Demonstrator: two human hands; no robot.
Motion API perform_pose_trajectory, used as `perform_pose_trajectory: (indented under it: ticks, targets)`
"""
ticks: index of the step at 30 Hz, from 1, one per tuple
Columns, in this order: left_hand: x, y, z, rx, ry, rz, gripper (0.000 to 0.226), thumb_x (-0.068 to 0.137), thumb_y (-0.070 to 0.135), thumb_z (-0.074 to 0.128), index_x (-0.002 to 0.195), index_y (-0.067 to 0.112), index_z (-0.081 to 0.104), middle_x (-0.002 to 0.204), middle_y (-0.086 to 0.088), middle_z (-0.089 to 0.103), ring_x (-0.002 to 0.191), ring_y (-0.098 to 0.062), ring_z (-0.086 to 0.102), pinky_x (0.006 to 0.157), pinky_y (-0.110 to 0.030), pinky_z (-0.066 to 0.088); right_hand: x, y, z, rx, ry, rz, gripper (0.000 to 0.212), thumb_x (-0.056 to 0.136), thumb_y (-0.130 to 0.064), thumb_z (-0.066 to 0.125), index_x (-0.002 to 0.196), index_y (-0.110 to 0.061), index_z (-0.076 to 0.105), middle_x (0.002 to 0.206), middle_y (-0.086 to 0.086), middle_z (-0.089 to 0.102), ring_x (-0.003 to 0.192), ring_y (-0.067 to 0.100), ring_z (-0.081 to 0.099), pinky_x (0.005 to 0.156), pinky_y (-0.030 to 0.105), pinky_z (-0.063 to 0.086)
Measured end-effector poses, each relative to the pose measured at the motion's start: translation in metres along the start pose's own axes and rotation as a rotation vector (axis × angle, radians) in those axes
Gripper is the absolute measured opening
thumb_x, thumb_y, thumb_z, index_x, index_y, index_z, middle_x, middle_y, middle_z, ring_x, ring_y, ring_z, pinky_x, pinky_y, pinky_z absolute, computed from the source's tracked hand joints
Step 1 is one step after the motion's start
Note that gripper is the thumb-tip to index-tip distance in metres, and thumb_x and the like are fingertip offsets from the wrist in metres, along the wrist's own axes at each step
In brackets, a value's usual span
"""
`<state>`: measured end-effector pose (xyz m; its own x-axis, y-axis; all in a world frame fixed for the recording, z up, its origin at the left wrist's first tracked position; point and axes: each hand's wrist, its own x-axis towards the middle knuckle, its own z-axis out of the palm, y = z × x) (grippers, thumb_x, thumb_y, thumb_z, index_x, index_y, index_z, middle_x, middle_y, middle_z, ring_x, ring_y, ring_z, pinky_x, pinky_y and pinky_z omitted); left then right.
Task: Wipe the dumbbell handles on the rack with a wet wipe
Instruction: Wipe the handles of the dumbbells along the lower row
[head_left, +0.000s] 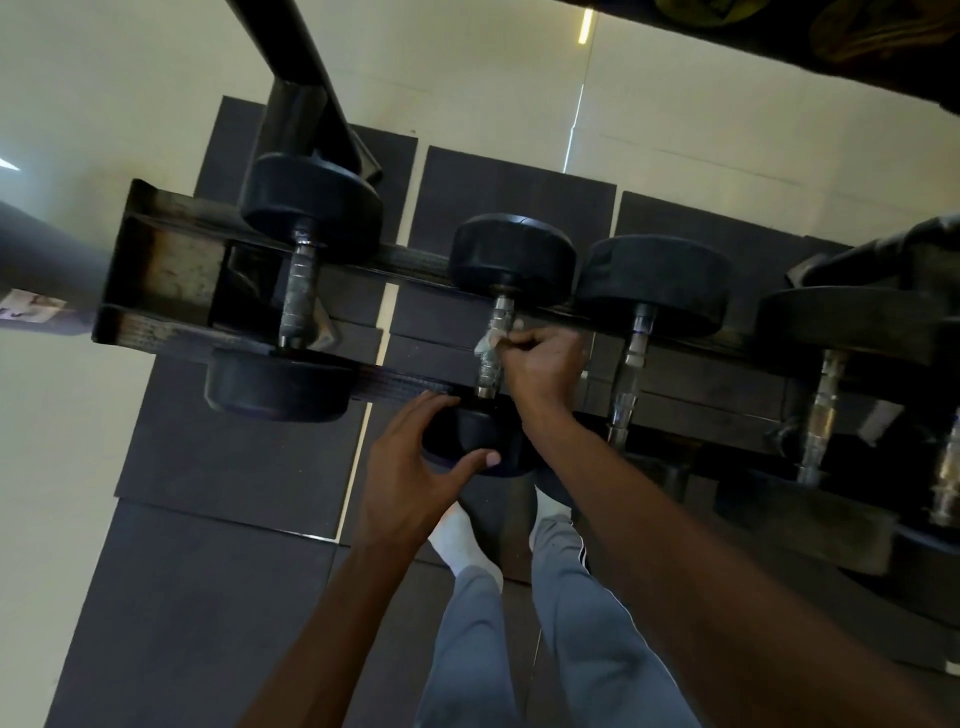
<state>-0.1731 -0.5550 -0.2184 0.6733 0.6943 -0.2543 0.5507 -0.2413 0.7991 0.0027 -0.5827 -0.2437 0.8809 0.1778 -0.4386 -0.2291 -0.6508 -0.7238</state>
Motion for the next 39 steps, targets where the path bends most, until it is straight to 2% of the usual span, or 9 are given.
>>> perform_pose_trajectory:
  ticks: [4, 10, 14, 21, 25, 29, 33, 36, 39]
  targets:
    - [0.0, 0.001, 0.001, 0.03, -0.008, 0.004, 0.074, 0.071, 0.051, 0.089, 0.131, 0.016, 0.065, 0.135, 0.002, 0.064, 0.128, -0.011, 0.056, 0.107, -0.034, 0.05, -0.012, 0.022, -0.013, -0.263, -0.21, 0.1, 0.015, 0.071, -0.024, 0.089, 0.07, -0.015, 0.078, 0.079, 0.003, 0.076, 0.077, 0.016, 0.072, 0.071, 0.034, 0.061]
    - [0.0, 0.003, -0.001, 0.024, -0.01, 0.016, 0.069, 0.072, 0.051, 0.089, 0.128, 0.018, 0.067, 0.129, 0.006, 0.066, 0.119, -0.005, 0.059, 0.099, -0.008, 0.043, 0.004, 0.022, -0.024, -0.177, -0.372, 0.256, 0.022, 0.067, -0.02, 0.095, 0.073, -0.017, 0.074, 0.079, -0.001, 0.075, 0.081, 0.014, 0.073, 0.078, 0.033, 0.063]
    - [-0.001, 0.005, -0.001, -0.002, 0.001, 0.024, 0.067, 0.072, 0.048, 0.09, 0.128, 0.02, 0.066, 0.128, 0.009, 0.064, 0.118, -0.001, 0.057, 0.1, -0.006, 0.041, 0.014, 0.022, -0.025, -0.328, -0.451, 0.172, 0.017, 0.077, -0.015, 0.086, 0.09, -0.02, 0.075, 0.094, -0.003, 0.074, 0.089, 0.013, 0.069, 0.084, 0.03, 0.059]
    - [-0.001, 0.002, -0.001, -0.007, -0.005, 0.032, 0.067, 0.073, 0.049, 0.088, 0.128, 0.018, 0.065, 0.128, 0.009, 0.063, 0.117, 0.0, 0.056, 0.098, -0.005, 0.042, 0.014, 0.013, -0.031, -0.131, -0.66, 0.4, 0.026, 0.093, 0.01, 0.061, 0.089, -0.011, 0.077, 0.086, 0.009, 0.074, 0.083, 0.022, 0.07, 0.087, 0.041, 0.06]
    - [-0.001, -0.002, 0.0, 0.001, -0.002, 0.017, 0.07, 0.073, 0.053, 0.087, 0.13, 0.018, 0.065, 0.132, 0.005, 0.064, 0.123, -0.005, 0.057, 0.103, -0.017, 0.048, 0.016, 0.007, -0.039, -0.18, -0.692, 0.353, 0.024, 0.092, 0.009, 0.06, 0.087, -0.005, 0.078, 0.101, 0.019, 0.076, 0.087, 0.026, 0.067, 0.093, 0.046, 0.059]
    - [0.0, -0.001, 0.001, -0.003, 0.003, 0.004, 0.072, 0.073, 0.052, 0.088, 0.131, 0.018, 0.065, 0.134, 0.005, 0.063, 0.125, -0.005, 0.056, 0.105, -0.022, 0.049, 0.014, 0.009, -0.029, -0.188, -0.665, 0.38, 0.028, 0.089, 0.015, 0.053, 0.092, 0.002, 0.077, 0.082, 0.015, 0.072, 0.074, 0.026, 0.065, 0.081, 0.045, 0.061]
    - [0.0, -0.003, 0.001, 0.001, 0.002, -0.009, 0.074, 0.073, 0.058, 0.086, 0.131, 0.018, 0.065, 0.134, 0.005, 0.064, 0.127, -0.008, 0.057, 0.105, -0.032, 0.052, 0.015, 0.007, -0.029, -0.206, -0.723, 0.387, 0.028, 0.087, 0.017, 0.051, 0.102, 0.009, 0.074, 0.085, 0.018, 0.07, 0.071, 0.024, 0.063, 0.072, 0.037, 0.061]
    - [-0.001, -0.003, 0.002, -0.001, 0.008, -0.013, 0.074, 0.073, 0.057, 0.087, 0.131, 0.017, 0.065, 0.135, 0.004, 0.064, 0.129, -0.011, 0.057, 0.106, -0.037, 0.052, 0.022, 0.005, -0.038, -0.213, -0.702, 0.371, 0.02, 0.086, 0.012, 0.064, 0.086, -0.003, 0.079, 0.089, 0.018, 0.076, 0.077, 0.025, 0.069, 0.081, 0.04, 0.062]
    - [-0.001, -0.001, 0.002, -0.003, 0.013, -0.019, 0.071, 0.072, 0.051, 0.089, 0.13, 0.017, 0.066, 0.134, 0.004, 0.064, 0.129, -0.011, 0.057, 0.106, -0.037, 0.052, 0.017, 0.005, -0.029, -0.207, -0.668, 0.367, 0.024, 0.08, 0.017, 0.062, 0.08, -0.002, 0.077, 0.077, 0.017, 0.071, 0.067, 0.027, 0.063, 0.072, 0.04, 0.058]
